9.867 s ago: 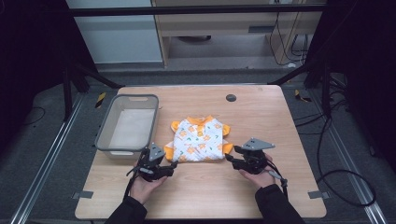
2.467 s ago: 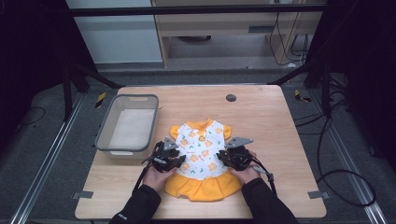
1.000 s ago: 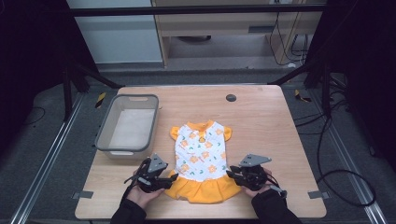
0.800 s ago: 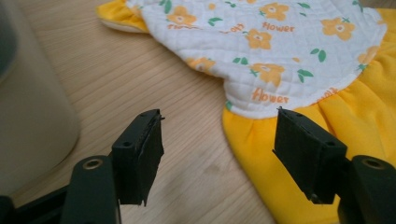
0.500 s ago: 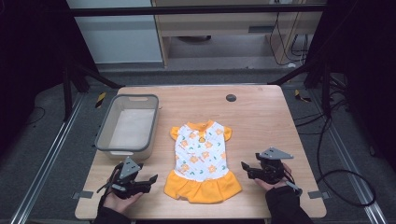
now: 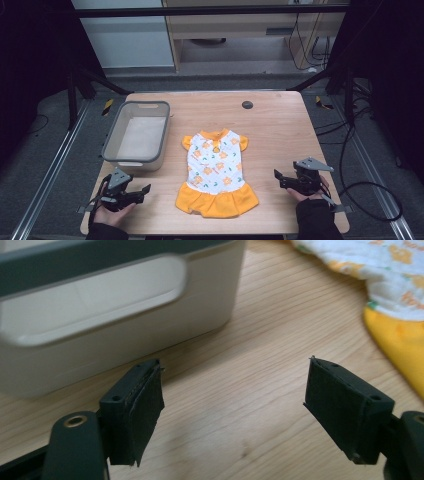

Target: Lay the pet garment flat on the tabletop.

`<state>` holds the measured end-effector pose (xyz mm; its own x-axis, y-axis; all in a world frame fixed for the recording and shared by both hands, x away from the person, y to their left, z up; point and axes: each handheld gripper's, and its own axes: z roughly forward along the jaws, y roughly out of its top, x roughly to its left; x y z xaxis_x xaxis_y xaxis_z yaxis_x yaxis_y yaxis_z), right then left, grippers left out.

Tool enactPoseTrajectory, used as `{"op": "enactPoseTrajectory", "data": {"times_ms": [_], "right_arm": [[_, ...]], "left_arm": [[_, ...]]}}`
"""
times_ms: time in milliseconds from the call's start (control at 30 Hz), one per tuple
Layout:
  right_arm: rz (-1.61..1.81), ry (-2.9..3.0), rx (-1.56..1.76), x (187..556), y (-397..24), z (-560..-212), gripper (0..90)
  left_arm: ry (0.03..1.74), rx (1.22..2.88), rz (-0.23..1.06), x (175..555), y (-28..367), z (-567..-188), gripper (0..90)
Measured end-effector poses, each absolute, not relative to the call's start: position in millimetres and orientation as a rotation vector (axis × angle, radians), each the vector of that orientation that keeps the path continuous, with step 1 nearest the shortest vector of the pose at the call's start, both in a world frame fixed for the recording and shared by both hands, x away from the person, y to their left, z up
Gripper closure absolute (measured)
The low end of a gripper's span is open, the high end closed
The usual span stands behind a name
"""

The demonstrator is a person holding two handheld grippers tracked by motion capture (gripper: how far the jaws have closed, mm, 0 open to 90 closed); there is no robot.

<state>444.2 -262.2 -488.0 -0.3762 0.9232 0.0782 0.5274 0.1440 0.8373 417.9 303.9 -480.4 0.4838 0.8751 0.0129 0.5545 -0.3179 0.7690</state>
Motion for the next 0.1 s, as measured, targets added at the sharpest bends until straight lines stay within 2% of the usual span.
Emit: {"op": "enactPoseTrajectory", "data": {"times_ms": [100], "right_arm": [[1.131,1.964,1.389,444.3,-264.2,-488.5,17.5]], "left_arm": [[1.2,2.004,0.574,419.5,310.1,-482.4,22.1]]}}
